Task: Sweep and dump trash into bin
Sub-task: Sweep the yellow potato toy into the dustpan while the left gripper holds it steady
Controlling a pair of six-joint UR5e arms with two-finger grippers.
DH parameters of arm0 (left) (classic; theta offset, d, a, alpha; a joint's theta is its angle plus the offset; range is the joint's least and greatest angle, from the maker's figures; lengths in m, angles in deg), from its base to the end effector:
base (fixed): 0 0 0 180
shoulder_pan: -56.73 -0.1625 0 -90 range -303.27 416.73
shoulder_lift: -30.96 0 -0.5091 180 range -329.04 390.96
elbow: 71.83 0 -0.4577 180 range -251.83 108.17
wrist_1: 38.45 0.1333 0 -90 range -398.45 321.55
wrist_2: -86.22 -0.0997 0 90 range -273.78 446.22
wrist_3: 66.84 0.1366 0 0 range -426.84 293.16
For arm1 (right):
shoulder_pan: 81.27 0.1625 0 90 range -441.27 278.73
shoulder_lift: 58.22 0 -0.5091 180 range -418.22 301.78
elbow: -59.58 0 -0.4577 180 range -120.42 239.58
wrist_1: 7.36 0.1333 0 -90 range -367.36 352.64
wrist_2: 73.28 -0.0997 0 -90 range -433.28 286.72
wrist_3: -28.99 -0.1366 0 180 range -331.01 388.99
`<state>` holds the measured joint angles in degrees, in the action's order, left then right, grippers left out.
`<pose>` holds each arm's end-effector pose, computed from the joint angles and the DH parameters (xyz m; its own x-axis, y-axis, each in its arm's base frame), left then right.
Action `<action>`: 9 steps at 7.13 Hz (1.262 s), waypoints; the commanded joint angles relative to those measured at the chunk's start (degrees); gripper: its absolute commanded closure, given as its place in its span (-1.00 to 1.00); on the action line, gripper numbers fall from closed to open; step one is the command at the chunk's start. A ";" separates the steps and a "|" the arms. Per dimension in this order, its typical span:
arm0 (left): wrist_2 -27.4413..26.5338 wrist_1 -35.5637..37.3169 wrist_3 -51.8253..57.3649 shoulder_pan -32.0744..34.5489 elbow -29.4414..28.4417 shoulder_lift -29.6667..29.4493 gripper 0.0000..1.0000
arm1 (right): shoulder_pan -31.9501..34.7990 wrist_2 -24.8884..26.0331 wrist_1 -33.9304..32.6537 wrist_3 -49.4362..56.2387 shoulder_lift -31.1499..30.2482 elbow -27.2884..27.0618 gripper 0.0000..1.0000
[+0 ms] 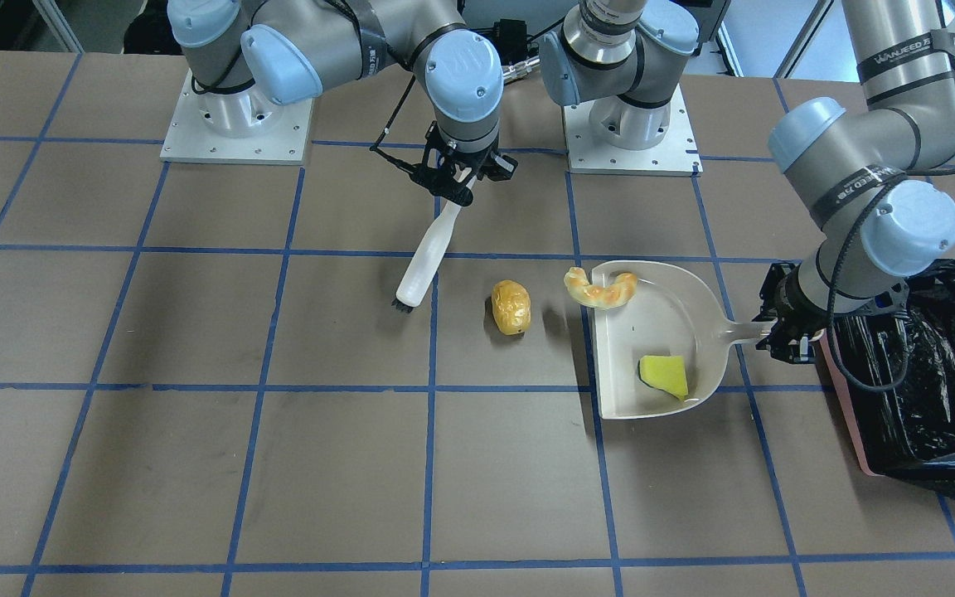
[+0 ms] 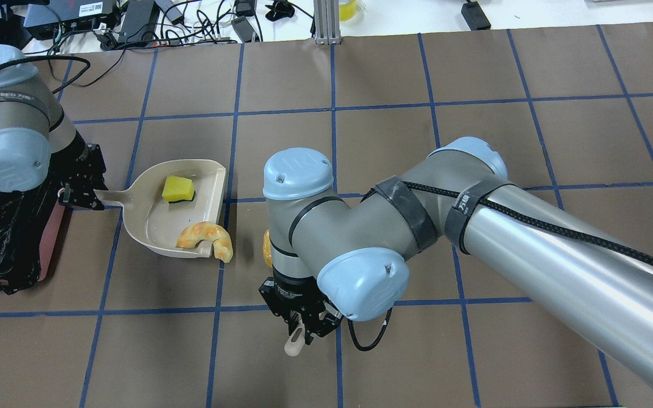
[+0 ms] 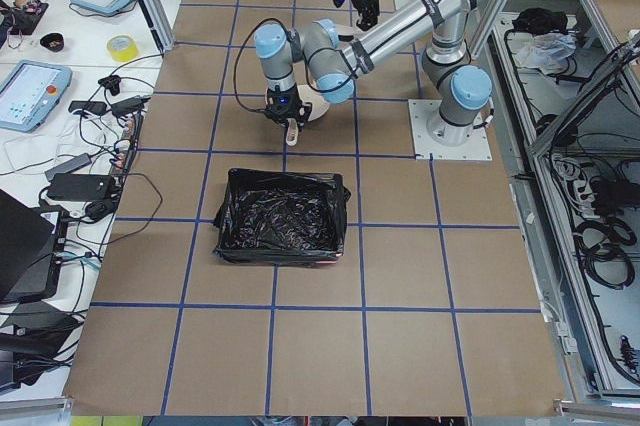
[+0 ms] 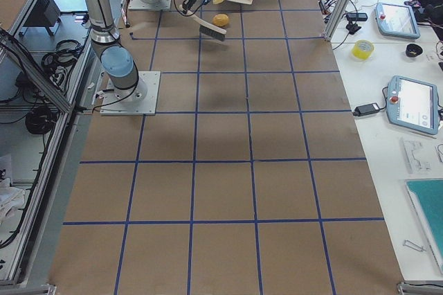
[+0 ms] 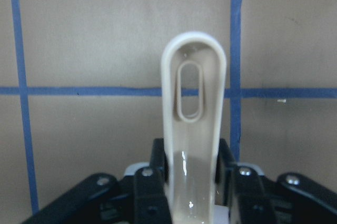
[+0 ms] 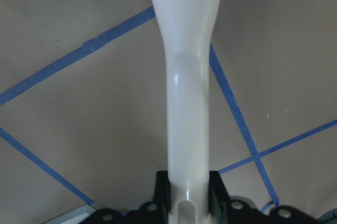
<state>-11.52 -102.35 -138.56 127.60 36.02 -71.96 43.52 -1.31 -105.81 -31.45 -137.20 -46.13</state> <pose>0.0866 -0.6002 0.2815 0.0154 -0.9927 -0.1194 -0.9948 -0.0031 -0.1019 0.4637 -0.3597 0.3017 -0.8838 0.4500 0.1278 0.4602 0.7873 0.4104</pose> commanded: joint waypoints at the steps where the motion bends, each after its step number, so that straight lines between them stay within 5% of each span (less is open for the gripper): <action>1: 0.71 12.92 -7.36 2.50 7.42 2.28 1.00 | 1.42 -0.87 -2.08 -1.61 0.66 -0.64 1.00; 2: 0.80 20.23 -5.99 3.64 10.76 2.46 1.00 | 1.77 -1.04 -3.22 -1.70 0.93 -0.99 1.00; 6: 1.06 20.39 0.69 3.92 17.81 6.50 1.00 | 2.74 -3.05 -12.01 -1.79 5.59 -0.82 1.00; 9: 1.24 19.86 0.88 3.92 17.83 5.03 1.00 | 3.62 -3.94 -18.77 -1.71 9.09 -0.03 1.00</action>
<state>-10.38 -82.41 -137.68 131.58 53.91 -66.12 46.82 -4.93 -121.81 -33.22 -129.60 -46.49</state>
